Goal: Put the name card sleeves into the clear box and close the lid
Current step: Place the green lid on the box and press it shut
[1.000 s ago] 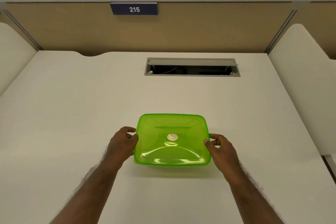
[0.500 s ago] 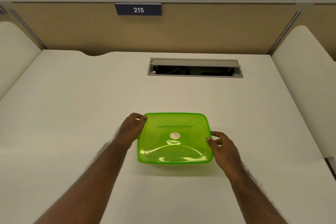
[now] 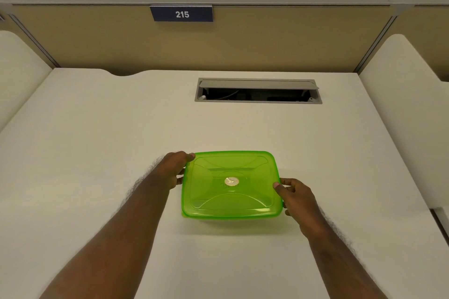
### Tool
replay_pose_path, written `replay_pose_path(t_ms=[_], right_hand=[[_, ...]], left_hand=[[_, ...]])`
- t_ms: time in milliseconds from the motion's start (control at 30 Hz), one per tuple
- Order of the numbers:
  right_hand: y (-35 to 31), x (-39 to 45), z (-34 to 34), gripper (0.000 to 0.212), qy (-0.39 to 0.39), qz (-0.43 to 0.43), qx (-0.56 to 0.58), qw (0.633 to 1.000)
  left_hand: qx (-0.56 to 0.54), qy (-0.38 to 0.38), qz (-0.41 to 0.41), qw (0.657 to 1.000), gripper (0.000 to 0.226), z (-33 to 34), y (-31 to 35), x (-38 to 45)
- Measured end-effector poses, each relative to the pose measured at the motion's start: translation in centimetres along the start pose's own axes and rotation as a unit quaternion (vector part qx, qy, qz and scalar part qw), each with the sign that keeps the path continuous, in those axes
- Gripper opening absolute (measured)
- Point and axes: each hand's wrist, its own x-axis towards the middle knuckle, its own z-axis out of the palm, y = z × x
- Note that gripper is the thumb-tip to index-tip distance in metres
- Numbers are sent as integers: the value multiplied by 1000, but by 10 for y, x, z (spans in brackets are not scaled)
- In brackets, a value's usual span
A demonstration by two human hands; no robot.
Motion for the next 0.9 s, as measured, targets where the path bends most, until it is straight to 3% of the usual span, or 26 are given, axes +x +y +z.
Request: replay_pose_path(t_ms=[100,233,367,533,800,900], right_hand=[[-11,6,-3,25,-46,37,18,998],[-41,27,2,35,-60,19,9,998],[-65,50,7,63,-55,17,-7,998],[-72,66,9,37,-87,92,38,991],[-68,75,12,45,-86,117,79,986],[-61,73,15,41,-62,100,90,989]], left_hand=[[-16,10,7,1000,27,2,-3,2],[-49,36,38,997,24,9,-8,0],[-64,51,51,995,21,13,-11,-3],[-98,35,14,995,17,13,-9,-9],[-107,30,-3,994,34,9,-5,-3],[-93,39,39,994,22,10,-11,-5]])
